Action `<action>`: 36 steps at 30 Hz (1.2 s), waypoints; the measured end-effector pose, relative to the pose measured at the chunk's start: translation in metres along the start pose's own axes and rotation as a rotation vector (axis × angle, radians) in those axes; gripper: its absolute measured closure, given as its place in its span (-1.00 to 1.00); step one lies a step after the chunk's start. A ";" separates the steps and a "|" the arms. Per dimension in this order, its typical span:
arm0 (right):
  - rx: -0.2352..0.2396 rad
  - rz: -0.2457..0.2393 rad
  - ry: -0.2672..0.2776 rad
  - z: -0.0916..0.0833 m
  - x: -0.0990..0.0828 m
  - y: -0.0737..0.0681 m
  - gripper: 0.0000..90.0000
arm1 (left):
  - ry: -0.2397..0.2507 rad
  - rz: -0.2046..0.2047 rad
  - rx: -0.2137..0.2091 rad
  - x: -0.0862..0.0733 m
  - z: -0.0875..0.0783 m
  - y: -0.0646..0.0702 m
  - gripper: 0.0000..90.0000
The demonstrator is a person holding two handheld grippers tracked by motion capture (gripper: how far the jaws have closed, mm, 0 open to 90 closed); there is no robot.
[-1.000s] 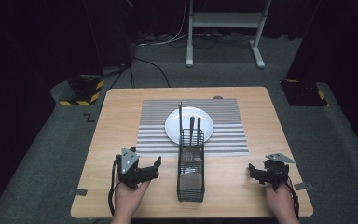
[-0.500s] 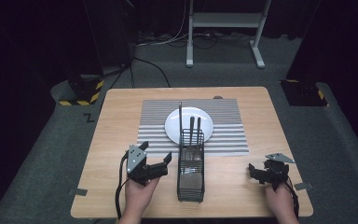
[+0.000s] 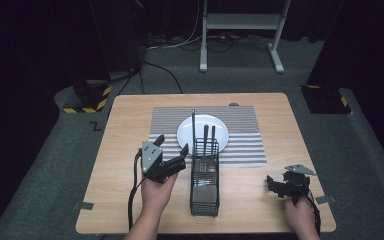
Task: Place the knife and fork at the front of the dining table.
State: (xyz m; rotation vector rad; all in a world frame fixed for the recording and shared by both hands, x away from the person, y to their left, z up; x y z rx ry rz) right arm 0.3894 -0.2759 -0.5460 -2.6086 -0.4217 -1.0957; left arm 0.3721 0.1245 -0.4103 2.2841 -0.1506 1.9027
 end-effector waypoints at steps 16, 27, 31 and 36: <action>0.002 -0.001 -0.001 0.000 0.000 0.000 -0.80 | 0.029 0.034 0.026 0.016 0.036 0.023 -0.25; 0.005 -0.002 0.000 0.000 0.000 0.000 -0.80 | 0.048 0.043 0.075 0.022 0.052 0.027 0.11; 0.005 -0.002 0.000 0.000 0.000 0.000 -0.80 | 0.029 0.051 0.081 0.020 0.059 0.028 0.20; 0.005 -0.002 0.000 0.000 0.000 0.000 -0.80 | 0.017 0.064 0.070 0.020 0.060 0.032 0.31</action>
Point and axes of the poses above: each handheld gripper's, and its own axes: z roughly forward along the jaws, x roughly out of its top, y roughly to its right, the point moved 3 cm from there along z, roughly forward along the jaws, and after that the axes turned 13 degrees about x, right-handed, at the moved point
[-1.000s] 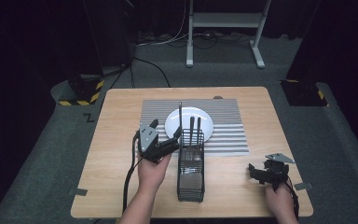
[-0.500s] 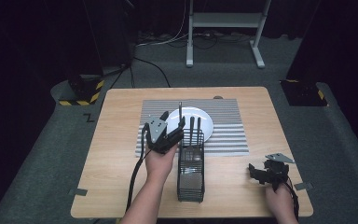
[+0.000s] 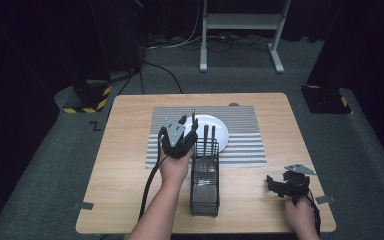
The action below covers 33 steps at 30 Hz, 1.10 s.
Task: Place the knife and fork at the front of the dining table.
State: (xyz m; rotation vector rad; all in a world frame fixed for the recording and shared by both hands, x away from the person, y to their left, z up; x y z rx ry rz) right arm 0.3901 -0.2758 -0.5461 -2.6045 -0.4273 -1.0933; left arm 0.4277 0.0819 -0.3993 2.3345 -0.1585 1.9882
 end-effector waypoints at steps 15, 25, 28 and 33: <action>-0.002 0.001 0.000 0.000 0.000 0.000 -0.79 | -0.043 0.003 -0.001 -0.019 0.005 0.011 0.32; -0.002 0.001 0.000 0.000 0.000 0.000 -0.79 | -0.084 -0.032 -0.006 -0.029 0.008 0.006 0.53; -0.002 0.001 0.000 0.000 0.000 0.000 -0.79 | -0.079 -0.019 -0.007 -0.029 0.007 0.008 0.60; -0.002 0.001 0.000 0.000 0.000 0.000 -0.79 | -0.078 -0.038 -0.017 -0.029 0.006 0.010 0.78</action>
Point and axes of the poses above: each handheld gripper's, and its own axes: z roughly forward along the jaws, x roughly out of its top, y roughly to its right, the point moved 3 cm from there along z, roughly forward along the jaws, and after that the axes turned 13 degrees about x, right-handed, at the moved point
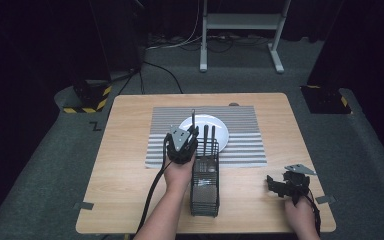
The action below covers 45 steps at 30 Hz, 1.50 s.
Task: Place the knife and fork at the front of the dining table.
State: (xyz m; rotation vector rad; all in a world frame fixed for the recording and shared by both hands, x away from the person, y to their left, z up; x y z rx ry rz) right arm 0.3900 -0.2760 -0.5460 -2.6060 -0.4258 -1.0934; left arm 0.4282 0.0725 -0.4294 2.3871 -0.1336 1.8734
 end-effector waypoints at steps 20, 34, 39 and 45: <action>0.000 0.000 0.000 0.000 0.000 0.000 -0.79 | 0.059 -0.046 -0.074 0.010 -0.015 0.005 0.84; 0.000 0.000 0.000 0.000 0.000 0.000 -0.79 | 0.176 -0.096 -0.134 0.042 -0.045 0.004 0.84; 0.000 0.000 0.000 0.000 0.000 0.000 -0.79 | 0.231 -0.090 -0.143 0.058 -0.062 0.001 0.85; 0.000 0.000 0.000 0.000 0.000 0.000 -0.79 | 0.276 -0.102 -0.158 0.075 -0.077 -0.004 0.85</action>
Point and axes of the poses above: each handheld gripper's, and its own axes: z roughly forward along the jaws, x roughly out of its top, y roughly to its right, the point moved 3 cm from there along z, roughly forward along the jaws, and after that the axes turned 13 degrees about x, right-handed, at the moved point
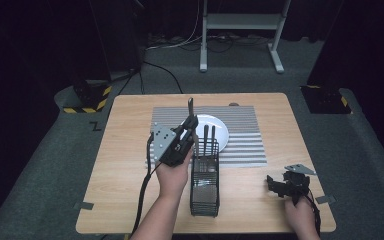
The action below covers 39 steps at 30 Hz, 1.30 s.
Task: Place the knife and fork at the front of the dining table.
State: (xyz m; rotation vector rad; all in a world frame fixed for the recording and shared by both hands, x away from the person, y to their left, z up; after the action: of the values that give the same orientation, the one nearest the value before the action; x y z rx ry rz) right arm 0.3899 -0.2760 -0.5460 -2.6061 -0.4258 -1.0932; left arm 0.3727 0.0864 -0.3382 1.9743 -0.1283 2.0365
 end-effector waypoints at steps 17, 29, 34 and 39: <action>0.000 0.000 0.000 0.000 0.000 0.000 -0.79 | 0.035 0.051 0.088 0.010 -0.016 -0.032 0.85; 0.000 0.000 0.000 0.000 0.000 0.000 -0.79 | -0.080 0.047 0.215 -0.035 -0.010 -0.084 0.85; -0.001 -0.002 0.001 0.000 0.000 0.000 -0.79 | -0.125 0.041 0.251 -0.054 0.000 -0.098 0.85; 0.000 0.000 0.000 0.000 0.000 0.000 -0.79 | -0.155 0.056 0.269 -0.067 0.009 -0.103 0.85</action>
State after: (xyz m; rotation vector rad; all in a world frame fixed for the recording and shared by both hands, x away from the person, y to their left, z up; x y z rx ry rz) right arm 0.3899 -0.2760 -0.5459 -2.6060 -0.4256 -1.0936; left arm 0.4106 0.1720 -0.4191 2.3155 0.0615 2.0223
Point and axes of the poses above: each handheld gripper's, and its own axes: z roughly forward along the jaws, x roughly out of its top, y roughly to its right, the point moved 3 cm from there along z, roughly forward along the jaws, and after that the axes turned 13 degrees about x, right-handed, at the moved point
